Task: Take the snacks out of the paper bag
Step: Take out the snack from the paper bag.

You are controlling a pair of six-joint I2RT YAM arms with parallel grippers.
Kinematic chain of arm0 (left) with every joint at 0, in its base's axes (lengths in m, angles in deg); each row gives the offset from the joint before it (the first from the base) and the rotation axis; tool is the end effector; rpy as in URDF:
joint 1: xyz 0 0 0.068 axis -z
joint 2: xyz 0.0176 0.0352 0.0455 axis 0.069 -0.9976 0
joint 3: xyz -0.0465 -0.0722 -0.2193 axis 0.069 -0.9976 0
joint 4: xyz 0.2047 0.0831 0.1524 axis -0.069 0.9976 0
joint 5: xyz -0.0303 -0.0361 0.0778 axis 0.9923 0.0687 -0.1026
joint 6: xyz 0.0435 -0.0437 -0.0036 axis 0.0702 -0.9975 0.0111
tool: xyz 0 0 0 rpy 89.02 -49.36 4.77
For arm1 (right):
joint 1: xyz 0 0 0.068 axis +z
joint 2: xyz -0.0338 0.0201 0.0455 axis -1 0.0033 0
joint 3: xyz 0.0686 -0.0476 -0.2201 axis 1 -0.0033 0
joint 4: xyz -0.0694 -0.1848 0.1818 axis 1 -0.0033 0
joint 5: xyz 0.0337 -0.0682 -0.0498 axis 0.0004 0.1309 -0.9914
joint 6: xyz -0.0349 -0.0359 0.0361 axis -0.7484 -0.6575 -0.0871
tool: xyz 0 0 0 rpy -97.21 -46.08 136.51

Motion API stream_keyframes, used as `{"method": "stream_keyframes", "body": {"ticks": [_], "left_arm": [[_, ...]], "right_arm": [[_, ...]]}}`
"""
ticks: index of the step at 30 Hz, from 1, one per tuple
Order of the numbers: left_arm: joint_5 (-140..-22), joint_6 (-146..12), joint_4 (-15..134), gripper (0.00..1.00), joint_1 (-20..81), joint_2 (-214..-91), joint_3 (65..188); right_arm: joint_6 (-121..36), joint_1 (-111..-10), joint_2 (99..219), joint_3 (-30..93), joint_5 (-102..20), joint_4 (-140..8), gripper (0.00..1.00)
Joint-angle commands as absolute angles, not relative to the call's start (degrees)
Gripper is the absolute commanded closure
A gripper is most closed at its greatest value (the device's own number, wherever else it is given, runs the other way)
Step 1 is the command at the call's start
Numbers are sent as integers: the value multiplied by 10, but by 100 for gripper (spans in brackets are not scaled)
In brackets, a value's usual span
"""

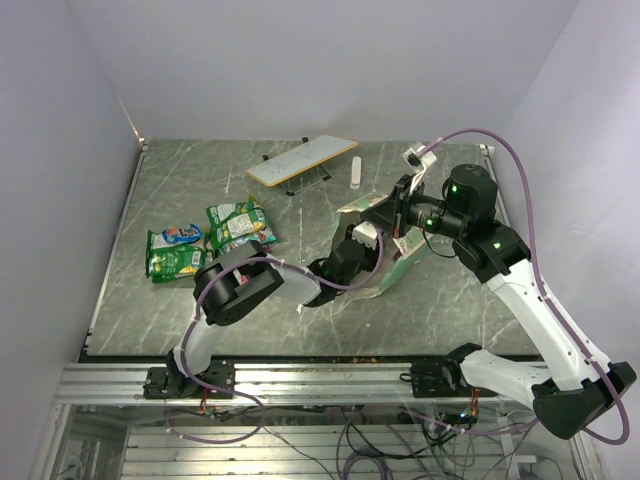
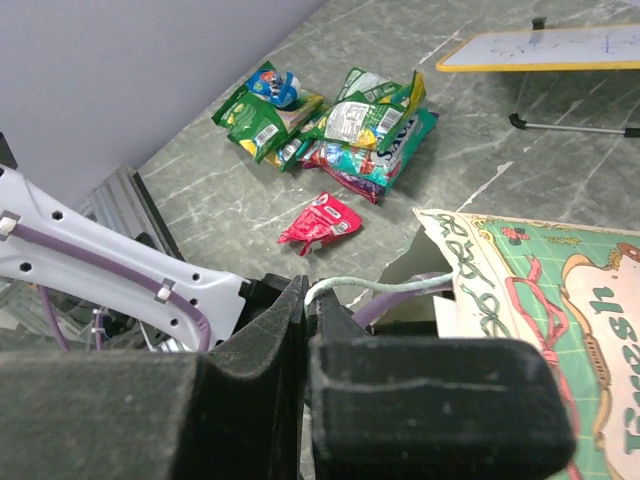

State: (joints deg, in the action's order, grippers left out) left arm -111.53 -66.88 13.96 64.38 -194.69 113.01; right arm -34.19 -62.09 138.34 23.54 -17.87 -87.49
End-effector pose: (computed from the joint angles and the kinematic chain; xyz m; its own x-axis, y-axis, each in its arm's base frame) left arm 0.2232 -0.3577 0.1035 -0.2221 0.0134 -0.9749 0.5902 0.7977 -0.1235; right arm 0.2211 0.1428 0.3720 -0.4356 0.0254 -0.8998 -0.7465 0.5484 0.3769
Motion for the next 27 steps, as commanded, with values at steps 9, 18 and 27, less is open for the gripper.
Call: {"method": "stream_keyframes", "body": {"ticks": [9,18,27], "left_arm": [[-1247,-667,128,19,632,-2068,1299],[-1306,-732,271,0,626,-2170,1423],[-1296,-707,295,66,624,-2164,1435]], "right_arm": [[-363,-619,1406,285,-171,-907,100],[-374,-619,1408,312,-171,-941,100],[-384,-619,1387,298,-208,-938,100]]}}
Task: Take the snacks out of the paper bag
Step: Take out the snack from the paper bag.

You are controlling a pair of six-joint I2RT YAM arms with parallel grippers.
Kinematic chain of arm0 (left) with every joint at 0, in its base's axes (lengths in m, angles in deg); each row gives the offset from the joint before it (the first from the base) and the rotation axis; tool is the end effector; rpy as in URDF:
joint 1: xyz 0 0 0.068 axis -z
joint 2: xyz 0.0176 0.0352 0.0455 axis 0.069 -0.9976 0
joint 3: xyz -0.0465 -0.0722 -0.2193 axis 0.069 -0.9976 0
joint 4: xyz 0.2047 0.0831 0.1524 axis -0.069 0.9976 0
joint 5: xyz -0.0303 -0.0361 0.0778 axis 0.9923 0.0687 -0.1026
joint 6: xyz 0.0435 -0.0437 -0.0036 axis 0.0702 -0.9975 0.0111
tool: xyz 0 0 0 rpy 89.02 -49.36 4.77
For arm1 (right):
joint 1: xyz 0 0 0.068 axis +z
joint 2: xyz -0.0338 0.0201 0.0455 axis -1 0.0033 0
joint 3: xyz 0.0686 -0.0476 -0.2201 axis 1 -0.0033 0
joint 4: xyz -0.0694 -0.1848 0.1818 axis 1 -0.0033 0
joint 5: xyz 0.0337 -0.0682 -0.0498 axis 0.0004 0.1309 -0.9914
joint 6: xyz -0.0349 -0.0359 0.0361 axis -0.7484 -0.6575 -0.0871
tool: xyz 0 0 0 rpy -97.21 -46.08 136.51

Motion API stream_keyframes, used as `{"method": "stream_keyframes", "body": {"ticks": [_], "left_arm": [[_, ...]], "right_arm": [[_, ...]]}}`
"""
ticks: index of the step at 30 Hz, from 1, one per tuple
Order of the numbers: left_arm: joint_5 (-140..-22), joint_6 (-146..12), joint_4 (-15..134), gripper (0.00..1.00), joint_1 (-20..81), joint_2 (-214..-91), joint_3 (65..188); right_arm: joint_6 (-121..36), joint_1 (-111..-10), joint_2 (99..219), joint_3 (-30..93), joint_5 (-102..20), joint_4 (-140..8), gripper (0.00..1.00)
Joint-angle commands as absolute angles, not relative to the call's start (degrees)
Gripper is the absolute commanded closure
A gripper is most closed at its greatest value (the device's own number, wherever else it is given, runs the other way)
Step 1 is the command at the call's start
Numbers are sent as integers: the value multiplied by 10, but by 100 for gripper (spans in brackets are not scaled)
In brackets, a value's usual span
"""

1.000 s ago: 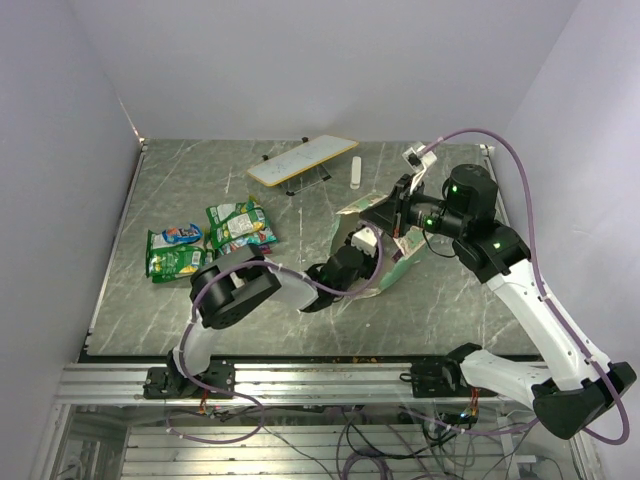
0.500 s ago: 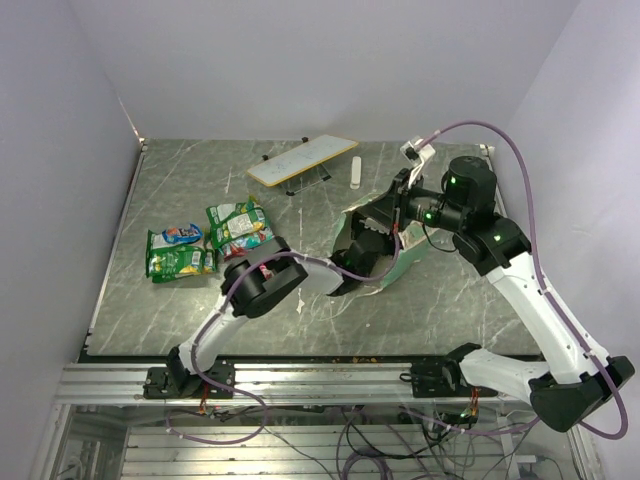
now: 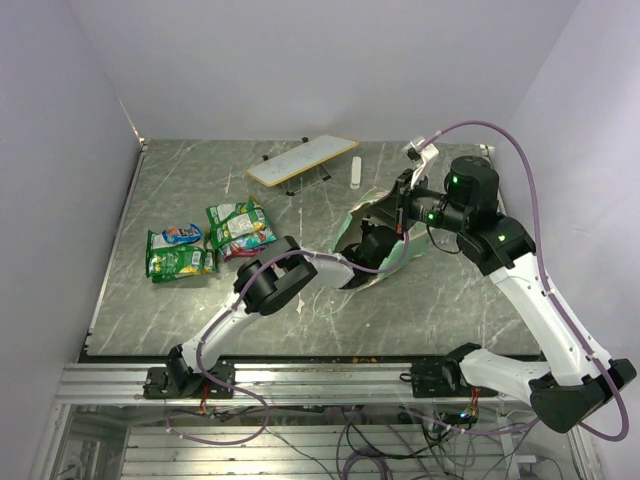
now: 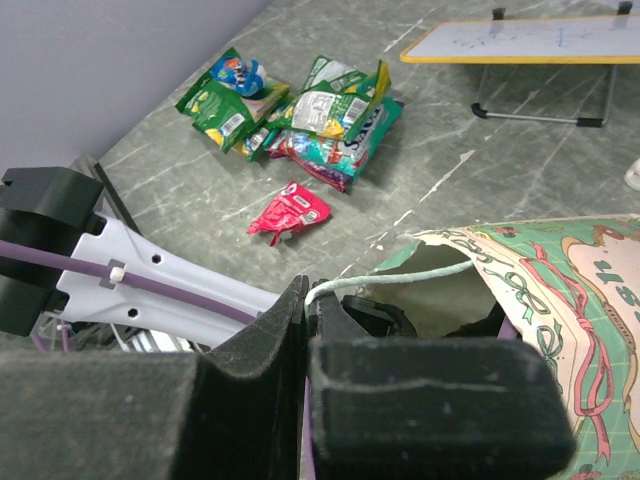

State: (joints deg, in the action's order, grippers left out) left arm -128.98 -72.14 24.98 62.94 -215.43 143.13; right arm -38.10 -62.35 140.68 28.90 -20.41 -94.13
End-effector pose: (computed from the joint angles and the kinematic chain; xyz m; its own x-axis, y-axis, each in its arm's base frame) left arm 0.2857 -0.4175 0.0837 -0.2111 -0.0830 -0.9739 0.2914 0.9457 -0.1438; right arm 0.2242 0.1410 0.3818 -0.4304 -0.0299 -0.9021 -0.7313 0.5973 0.3292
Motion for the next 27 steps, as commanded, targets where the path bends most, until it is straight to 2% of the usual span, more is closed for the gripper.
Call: {"method": "stream_keyframes", "body": {"ticks": [1,4,8,18,27], "left_arm": [[-1291,-699,288,70,625,-2159,1428],[-1271,-675,277,84,623,-2133,1405],[-1239,-683,265,92,623,-2070,1354],[-1160,-757,277,93,628,-1923,1244],[-1138,-771,315,93,641,-1844,1196]], "right_arm": [[-384,-619,1387,299,-215,-939,100],[-385,-619,1386,297,-242,-939,100],[-386,-619,1383,290,-263,-928,100],[-396,-619,1370,259,-279,-908,100],[-436,-619,1380,267,-296,-915,100]]}}
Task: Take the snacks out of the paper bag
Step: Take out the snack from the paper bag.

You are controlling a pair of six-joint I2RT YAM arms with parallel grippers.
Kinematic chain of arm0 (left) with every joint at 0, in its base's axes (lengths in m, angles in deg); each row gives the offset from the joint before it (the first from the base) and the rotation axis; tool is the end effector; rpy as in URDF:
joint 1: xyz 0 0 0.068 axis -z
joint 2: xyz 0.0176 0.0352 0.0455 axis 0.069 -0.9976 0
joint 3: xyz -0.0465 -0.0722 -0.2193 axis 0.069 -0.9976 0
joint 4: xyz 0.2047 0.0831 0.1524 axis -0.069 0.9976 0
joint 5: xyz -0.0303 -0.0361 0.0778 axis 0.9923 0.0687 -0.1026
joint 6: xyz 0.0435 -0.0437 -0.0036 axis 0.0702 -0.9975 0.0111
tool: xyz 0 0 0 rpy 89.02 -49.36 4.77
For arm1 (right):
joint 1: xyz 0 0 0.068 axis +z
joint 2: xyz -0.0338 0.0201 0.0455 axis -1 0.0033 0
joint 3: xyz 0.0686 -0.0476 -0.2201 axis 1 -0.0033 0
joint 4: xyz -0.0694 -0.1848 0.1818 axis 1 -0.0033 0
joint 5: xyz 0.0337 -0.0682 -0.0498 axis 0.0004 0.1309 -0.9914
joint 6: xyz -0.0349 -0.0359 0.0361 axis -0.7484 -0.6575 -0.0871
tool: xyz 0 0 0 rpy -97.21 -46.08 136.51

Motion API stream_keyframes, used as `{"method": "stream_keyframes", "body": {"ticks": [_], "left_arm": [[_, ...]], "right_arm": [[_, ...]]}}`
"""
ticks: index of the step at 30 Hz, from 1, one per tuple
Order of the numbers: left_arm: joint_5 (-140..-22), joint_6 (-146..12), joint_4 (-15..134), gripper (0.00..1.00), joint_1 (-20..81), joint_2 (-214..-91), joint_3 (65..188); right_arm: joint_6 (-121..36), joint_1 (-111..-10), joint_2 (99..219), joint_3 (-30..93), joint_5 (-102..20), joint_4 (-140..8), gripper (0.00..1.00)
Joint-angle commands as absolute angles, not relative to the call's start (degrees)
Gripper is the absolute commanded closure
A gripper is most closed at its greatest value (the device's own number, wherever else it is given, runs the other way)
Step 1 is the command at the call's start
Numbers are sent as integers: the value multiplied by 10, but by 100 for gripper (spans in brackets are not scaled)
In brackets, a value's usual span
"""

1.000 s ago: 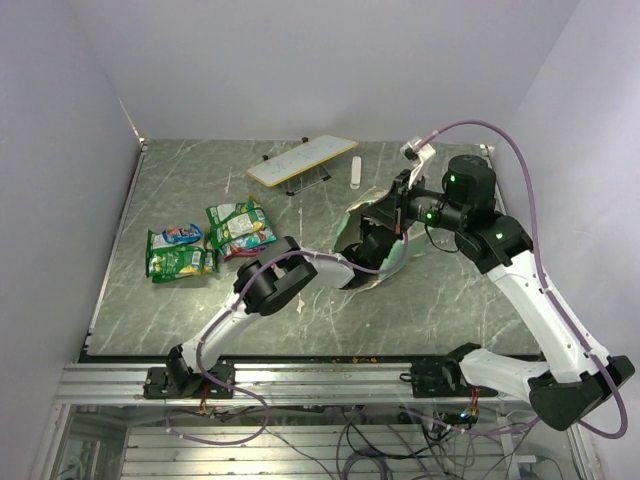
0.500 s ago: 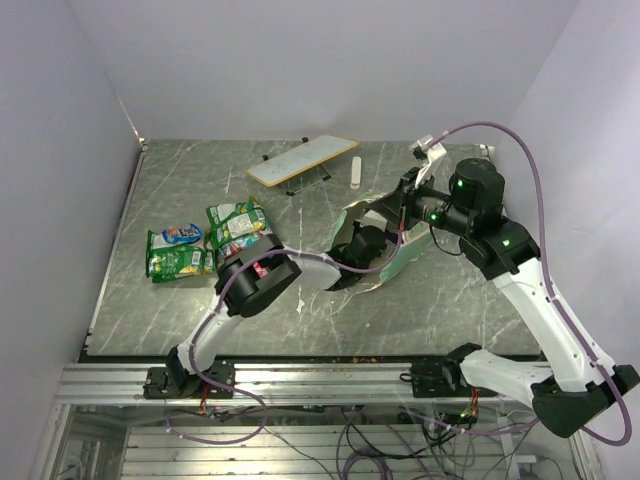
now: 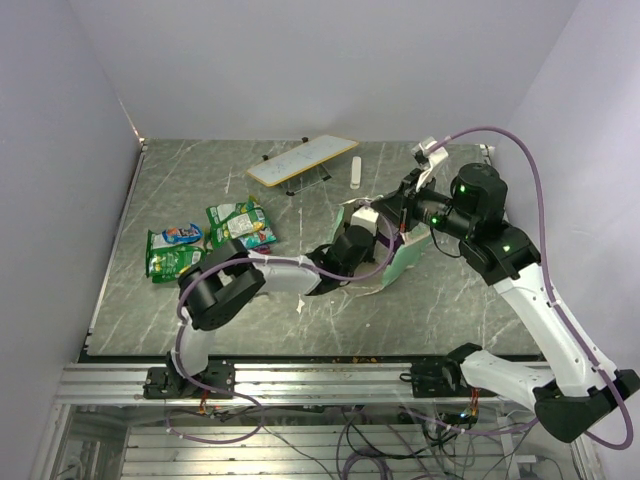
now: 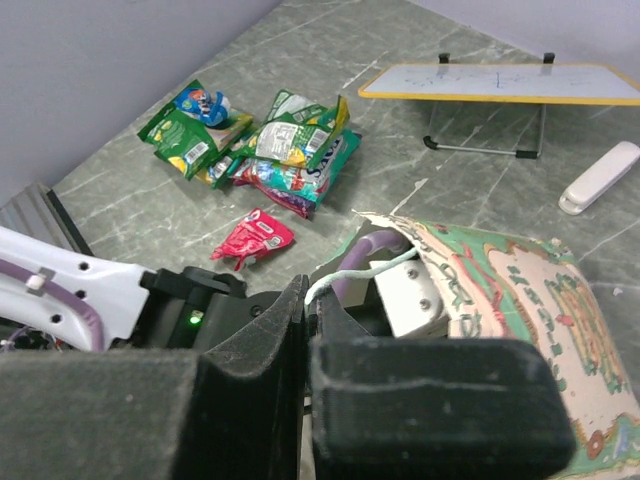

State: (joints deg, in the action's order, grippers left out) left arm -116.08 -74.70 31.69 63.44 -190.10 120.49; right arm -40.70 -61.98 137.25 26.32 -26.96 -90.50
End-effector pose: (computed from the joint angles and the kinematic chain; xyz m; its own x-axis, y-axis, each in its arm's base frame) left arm 0.2392 -0.3645 0.1425 -0.3250 -0.0341 -0.9451 0.4700 0.8614 -0.1927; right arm 0.2178 0.1341 0.3869 -0.3221 -0.0122 -0.9466 -0.7065 0.6687 0.2318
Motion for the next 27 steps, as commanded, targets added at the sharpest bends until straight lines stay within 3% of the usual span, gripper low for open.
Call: {"method": "stream_keyframes", "body": {"ticks": [1,27], "left_arm": [[-1139,-772,322,93,641,-1832,1190],[-1245,-794,602,93,690,-1582,1161]], "right_arm": [[-439,-619,1382,271,-303,-915,100],[-464,-620,1362,227,-378,-852,100]]}}
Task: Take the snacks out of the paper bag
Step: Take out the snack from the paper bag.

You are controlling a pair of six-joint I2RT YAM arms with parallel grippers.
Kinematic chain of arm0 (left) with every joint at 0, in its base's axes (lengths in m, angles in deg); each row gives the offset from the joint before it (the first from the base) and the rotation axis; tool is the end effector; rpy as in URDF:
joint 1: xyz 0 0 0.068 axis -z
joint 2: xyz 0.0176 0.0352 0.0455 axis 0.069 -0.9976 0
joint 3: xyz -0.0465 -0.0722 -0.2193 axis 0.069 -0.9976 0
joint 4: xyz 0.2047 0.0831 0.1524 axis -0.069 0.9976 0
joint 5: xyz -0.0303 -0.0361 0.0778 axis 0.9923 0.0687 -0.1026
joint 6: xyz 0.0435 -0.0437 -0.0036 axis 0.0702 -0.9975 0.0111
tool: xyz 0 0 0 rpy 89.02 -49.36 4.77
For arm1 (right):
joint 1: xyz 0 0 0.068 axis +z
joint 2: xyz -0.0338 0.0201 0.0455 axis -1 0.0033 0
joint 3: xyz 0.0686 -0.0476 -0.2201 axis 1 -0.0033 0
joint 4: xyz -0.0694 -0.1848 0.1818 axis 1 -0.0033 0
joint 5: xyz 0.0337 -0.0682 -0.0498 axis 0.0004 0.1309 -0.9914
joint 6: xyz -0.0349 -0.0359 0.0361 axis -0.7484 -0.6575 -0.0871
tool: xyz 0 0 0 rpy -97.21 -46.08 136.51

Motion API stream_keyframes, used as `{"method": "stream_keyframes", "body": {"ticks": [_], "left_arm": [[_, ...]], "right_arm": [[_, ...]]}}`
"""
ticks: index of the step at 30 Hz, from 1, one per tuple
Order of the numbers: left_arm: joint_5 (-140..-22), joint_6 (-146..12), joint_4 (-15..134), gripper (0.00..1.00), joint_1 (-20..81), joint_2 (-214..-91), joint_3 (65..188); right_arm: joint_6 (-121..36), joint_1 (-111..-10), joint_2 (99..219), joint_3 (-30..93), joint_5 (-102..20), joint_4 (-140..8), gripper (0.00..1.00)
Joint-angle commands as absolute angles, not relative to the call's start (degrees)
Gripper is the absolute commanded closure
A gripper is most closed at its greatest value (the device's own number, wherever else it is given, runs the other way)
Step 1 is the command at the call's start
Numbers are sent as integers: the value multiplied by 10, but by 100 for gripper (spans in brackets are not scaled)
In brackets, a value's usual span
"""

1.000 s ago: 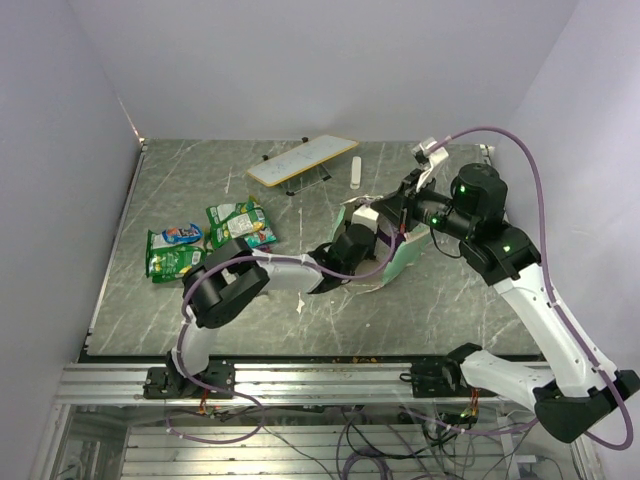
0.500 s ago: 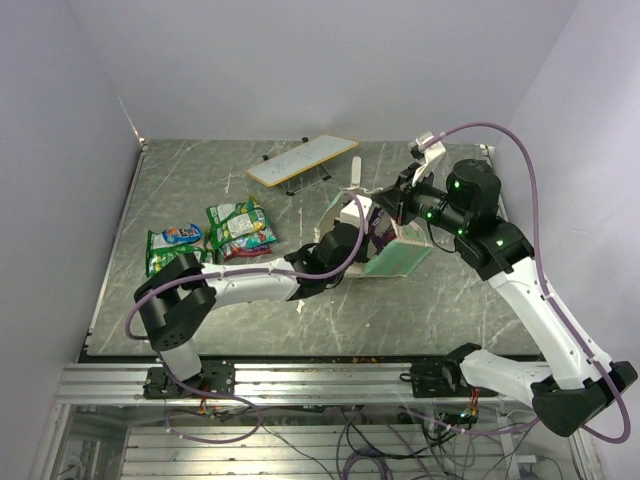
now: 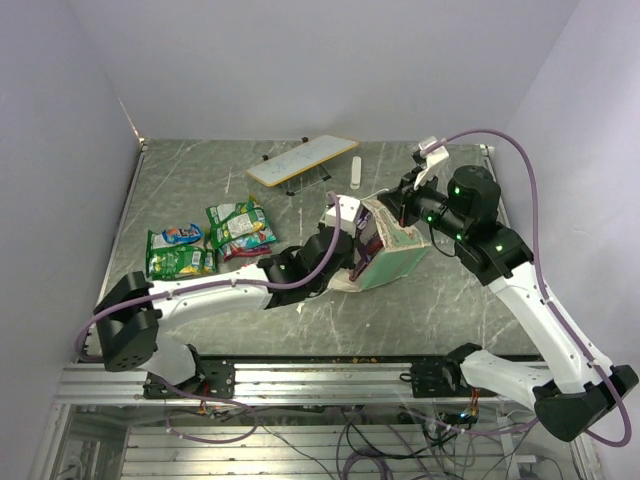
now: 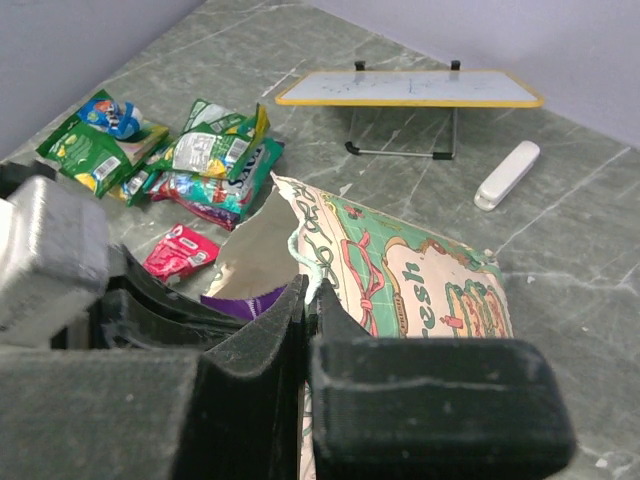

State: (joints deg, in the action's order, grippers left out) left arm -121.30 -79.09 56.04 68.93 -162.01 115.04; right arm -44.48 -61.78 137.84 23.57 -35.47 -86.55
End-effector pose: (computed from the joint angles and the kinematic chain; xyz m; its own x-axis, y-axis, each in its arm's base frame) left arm 0.1760 -0.3187 0.2517 -0.3505 -0.0598 -0.9347 0.4543 0.8618 -0.2255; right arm 0.2294 0.1338 0.3749 -0.2570 -0.0437 -0.9654 -0.6290 0.7659 0.1328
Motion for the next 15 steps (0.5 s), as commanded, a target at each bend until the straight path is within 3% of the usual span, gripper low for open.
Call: {"method": "stream_keyframes", "body": {"ticks": [1,15], "left_arm": [[-1244,-795,614,93,690,-1575,1164],[-1303,-774,767,93,694,-1485,1253]], "right_arm": [[-464,-620,1362,227,-383,-851,100],[-459,-620,1381,238,-466,-849,100]]}}
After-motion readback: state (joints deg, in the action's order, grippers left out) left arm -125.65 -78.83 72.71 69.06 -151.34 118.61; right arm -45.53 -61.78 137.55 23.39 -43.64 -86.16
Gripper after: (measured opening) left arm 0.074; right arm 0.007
